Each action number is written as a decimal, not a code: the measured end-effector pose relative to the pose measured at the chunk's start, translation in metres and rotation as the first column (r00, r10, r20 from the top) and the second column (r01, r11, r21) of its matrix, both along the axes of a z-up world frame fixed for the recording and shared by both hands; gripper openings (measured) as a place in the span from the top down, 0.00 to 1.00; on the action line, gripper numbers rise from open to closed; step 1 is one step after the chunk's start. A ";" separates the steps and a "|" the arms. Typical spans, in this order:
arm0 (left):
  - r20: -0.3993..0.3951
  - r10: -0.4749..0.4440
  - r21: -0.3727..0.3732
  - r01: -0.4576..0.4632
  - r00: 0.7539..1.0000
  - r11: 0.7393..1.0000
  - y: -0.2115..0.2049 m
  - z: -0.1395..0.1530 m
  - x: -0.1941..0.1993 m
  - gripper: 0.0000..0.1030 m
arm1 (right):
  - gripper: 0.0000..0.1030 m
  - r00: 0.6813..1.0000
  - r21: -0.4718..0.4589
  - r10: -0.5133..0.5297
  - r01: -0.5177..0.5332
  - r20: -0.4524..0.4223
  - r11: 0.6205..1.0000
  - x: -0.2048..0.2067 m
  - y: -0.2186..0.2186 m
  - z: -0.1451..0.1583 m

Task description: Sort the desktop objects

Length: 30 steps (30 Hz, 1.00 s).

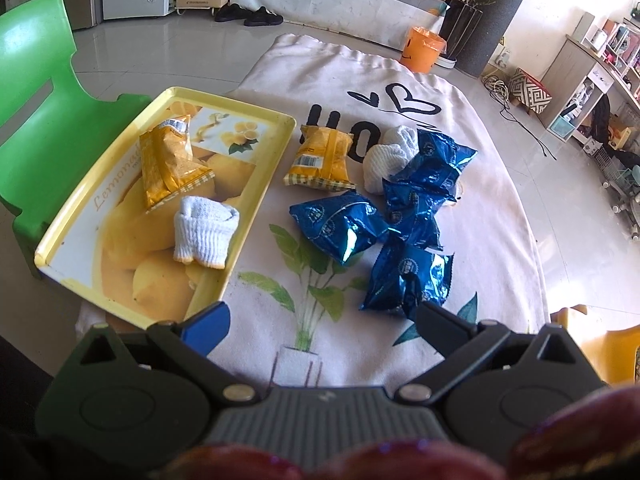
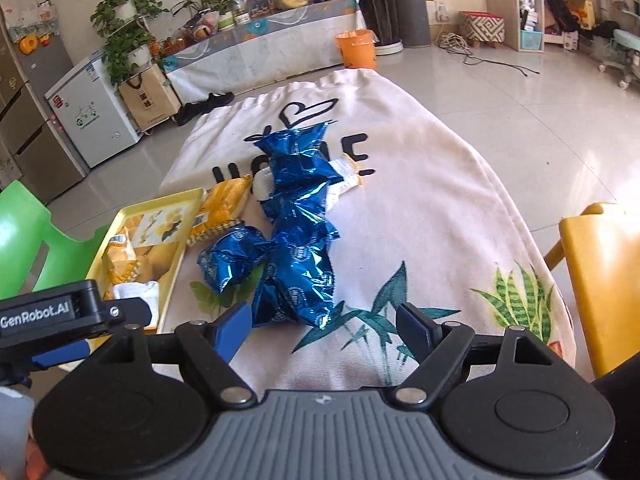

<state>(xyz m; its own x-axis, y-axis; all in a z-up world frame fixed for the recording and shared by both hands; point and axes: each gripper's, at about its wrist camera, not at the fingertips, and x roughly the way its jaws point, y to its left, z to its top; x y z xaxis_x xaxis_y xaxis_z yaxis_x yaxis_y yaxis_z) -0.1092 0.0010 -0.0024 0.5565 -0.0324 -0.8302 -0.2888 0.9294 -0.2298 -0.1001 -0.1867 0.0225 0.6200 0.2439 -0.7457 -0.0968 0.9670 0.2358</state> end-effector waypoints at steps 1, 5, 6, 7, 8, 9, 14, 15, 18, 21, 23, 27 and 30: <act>-0.003 -0.008 0.000 0.008 1.000 1.000 -0.004 -0.001 0.000 0.01 | 0.22 1.000 0.014 -0.021 0.021 -0.014 1.000 0.001 -0.007 -0.002; -0.023 -0.019 0.004 0.019 1.000 1.000 -0.012 -0.008 0.000 0.01 | 0.22 0.990 0.040 -0.110 0.114 -0.086 0.993 0.009 -0.027 -0.014; -0.034 -0.021 0.004 0.021 0.999 1.000 -0.013 -0.011 0.001 0.01 | 0.22 0.986 0.043 -0.127 0.133 -0.111 0.990 0.012 -0.030 -0.017; -0.045 -0.020 0.004 0.021 0.999 1.000 -0.014 -0.014 0.002 0.01 | 0.22 0.982 0.050 -0.141 0.149 -0.128 0.988 0.014 -0.033 -0.019; -0.056 -0.019 0.005 0.020 0.998 1.000 -0.015 -0.017 0.003 0.01 | 0.22 0.978 0.065 -0.151 0.161 -0.143 0.985 0.016 -0.036 -0.022; -0.062 -0.019 0.005 0.019 0.998 1.000 -0.015 -0.020 0.004 0.01 | 0.22 0.976 0.082 -0.153 0.167 -0.153 0.983 0.018 -0.037 -0.024; -0.066 0.000 -0.007 0.000 0.998 1.000 -0.012 -0.025 0.015 0.01 | 0.22 0.969 0.167 -0.148 0.182 -0.196 0.969 0.024 -0.039 -0.035; -0.065 0.011 -0.012 -0.012 0.998 1.000 -0.010 -0.025 0.019 0.01 | 0.22 0.968 0.183 -0.141 0.180 -0.207 0.966 0.026 -0.038 -0.038; -0.057 0.039 -0.026 -0.040 0.998 0.999 -0.004 -0.024 0.029 0.01 | 0.22 0.969 0.215 -0.123 0.170 -0.216 0.962 0.030 -0.034 -0.044; -0.054 0.059 -0.031 -0.061 0.997 0.998 0.001 -0.024 0.042 0.01 | 0.22 0.974 0.219 -0.114 0.157 -0.197 0.963 0.035 -0.028 -0.047; -0.051 0.074 -0.039 -0.077 0.996 0.996 0.004 -0.024 0.050 0.01 | 0.22 0.978 0.220 -0.108 0.146 -0.177 0.965 0.039 -0.024 -0.048; -0.057 0.095 -0.059 -0.098 0.994 0.993 0.008 -0.026 0.066 0.01 | 0.22 0.981 0.217 -0.101 0.137 -0.167 0.967 0.044 -0.017 -0.051; -0.059 0.098 -0.054 -0.102 0.993 0.993 0.008 -0.030 0.078 0.01 | 0.22 0.978 0.233 -0.111 0.151 -0.180 0.961 0.048 -0.019 -0.054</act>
